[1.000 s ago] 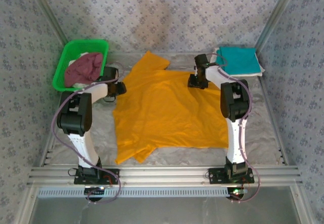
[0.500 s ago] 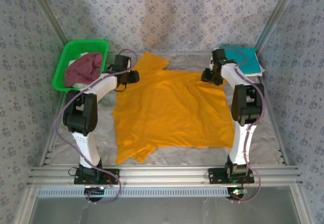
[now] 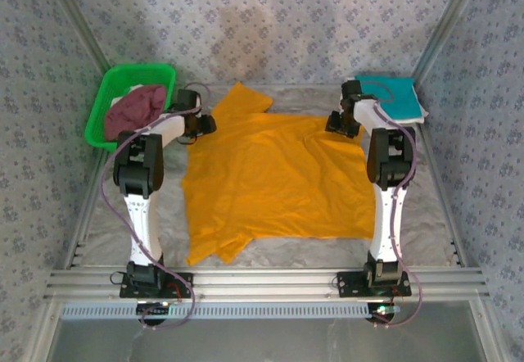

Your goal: Fold and stack the t-shirts

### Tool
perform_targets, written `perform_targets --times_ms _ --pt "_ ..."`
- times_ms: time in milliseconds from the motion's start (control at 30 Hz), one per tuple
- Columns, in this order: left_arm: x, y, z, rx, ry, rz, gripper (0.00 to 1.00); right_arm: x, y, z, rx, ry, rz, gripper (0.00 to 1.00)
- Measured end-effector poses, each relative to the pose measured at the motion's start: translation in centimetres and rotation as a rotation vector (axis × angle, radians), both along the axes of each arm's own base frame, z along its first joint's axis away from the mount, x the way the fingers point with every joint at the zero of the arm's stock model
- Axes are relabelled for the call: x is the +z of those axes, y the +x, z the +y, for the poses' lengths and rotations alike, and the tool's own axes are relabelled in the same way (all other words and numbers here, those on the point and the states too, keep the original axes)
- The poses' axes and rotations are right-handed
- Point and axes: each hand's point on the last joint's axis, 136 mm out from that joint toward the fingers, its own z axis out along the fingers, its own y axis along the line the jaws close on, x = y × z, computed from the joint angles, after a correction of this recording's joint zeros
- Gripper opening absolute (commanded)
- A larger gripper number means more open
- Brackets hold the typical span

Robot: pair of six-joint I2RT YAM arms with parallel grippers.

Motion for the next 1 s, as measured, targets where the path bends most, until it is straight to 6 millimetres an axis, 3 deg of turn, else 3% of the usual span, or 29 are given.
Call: perform_targets --times_ms 200,400,700,1000 --pt "-0.4 -0.2 2.8 0.073 -0.009 0.007 0.46 0.3 2.4 3.7 0.066 0.065 -0.041 0.55" --pt "-0.2 0.0 4.0 0.101 0.012 0.008 0.46 0.6 5.1 6.1 0.093 0.108 -0.074 0.60" --pt "0.8 2.5 4.4 0.117 0.040 -0.014 0.46 1.2 9.4 4.1 0.024 0.195 -0.148 0.70" --pt "3.5 4.8 3.9 0.090 0.049 -0.065 0.47 2.5 9.7 3.9 0.029 0.257 -0.166 0.70"
